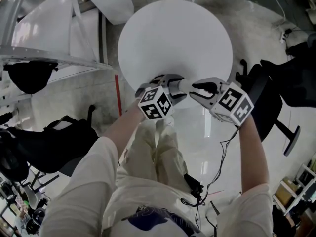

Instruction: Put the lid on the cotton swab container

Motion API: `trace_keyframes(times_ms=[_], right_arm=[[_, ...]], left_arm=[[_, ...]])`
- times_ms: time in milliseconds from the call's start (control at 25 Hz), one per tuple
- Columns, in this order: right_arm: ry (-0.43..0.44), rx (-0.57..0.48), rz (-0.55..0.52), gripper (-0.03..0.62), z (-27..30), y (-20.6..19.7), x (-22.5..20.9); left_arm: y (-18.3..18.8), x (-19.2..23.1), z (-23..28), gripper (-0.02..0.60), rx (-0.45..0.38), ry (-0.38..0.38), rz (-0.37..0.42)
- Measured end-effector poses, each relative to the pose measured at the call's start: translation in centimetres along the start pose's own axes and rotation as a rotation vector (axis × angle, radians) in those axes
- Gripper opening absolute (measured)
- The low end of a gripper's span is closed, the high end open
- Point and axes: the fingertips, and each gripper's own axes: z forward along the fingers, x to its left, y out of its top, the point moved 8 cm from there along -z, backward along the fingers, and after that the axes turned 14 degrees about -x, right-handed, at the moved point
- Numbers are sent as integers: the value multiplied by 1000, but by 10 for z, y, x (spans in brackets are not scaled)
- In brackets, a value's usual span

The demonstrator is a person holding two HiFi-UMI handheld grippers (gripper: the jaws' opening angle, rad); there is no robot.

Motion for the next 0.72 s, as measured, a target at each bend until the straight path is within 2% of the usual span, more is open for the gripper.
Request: trace_keyframes(times_ms=[80, 200, 480, 720], right_arm=[[-5, 36, -31, 68, 3, -1, 1], [-18, 53, -57, 40, 4, -2, 0], [-24, 116, -150, 32, 8, 0, 3], [-34, 122, -161, 32, 8, 1, 4]], left_arm=[[0, 0, 0, 244, 1, 0, 0], [0, 0, 0, 244, 2, 0, -1], [-1, 0, 1, 244, 0, 2, 1], [0, 0, 1, 244, 0, 4, 0]])
